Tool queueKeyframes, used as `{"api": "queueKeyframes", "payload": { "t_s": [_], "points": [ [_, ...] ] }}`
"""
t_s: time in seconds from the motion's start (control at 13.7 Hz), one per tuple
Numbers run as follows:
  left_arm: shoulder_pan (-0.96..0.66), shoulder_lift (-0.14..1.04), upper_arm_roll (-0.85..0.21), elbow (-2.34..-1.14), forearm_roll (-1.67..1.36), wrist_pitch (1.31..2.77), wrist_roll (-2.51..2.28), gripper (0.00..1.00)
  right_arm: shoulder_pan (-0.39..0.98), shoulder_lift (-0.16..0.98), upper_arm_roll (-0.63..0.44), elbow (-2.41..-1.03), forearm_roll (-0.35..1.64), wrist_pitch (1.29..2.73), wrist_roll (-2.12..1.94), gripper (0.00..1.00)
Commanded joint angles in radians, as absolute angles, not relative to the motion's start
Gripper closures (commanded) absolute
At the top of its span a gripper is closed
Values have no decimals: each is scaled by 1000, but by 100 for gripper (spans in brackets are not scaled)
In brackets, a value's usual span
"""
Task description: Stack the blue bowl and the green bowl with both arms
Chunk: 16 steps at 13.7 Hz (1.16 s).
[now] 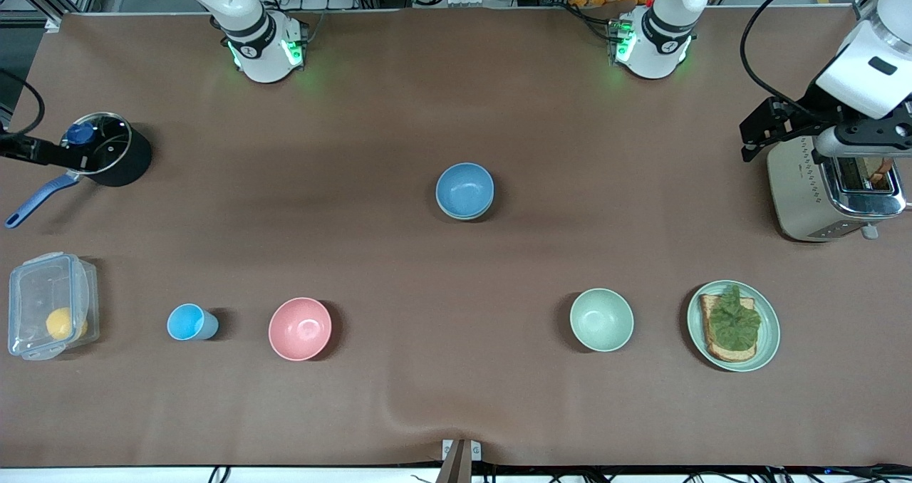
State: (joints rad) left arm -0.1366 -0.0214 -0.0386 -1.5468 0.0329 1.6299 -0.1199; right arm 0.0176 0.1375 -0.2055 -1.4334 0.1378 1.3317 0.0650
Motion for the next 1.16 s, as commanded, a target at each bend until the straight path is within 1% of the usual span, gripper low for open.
{"api": "queueKeyframes", "payload": {
  "t_s": [0.0,0.15,0.44,1.09],
  "points": [
    [-149,-46,-26,-1565,51,1620,-126,0,-29,81,-115,-1454,89,1371,74,0],
    [-149,-46,-21,-1565,51,1620,-126,0,-35,60,-88,-1456,72,1408,74,0],
    [-140,-51,-21,-1583,51,1626,-127,0,-35,41,-52,-1457,68,1436,77,0],
    [-130,-51,-21,-1588,51,1628,-127,0,-35,41,-48,-1457,60,1437,77,0]
  ]
}}
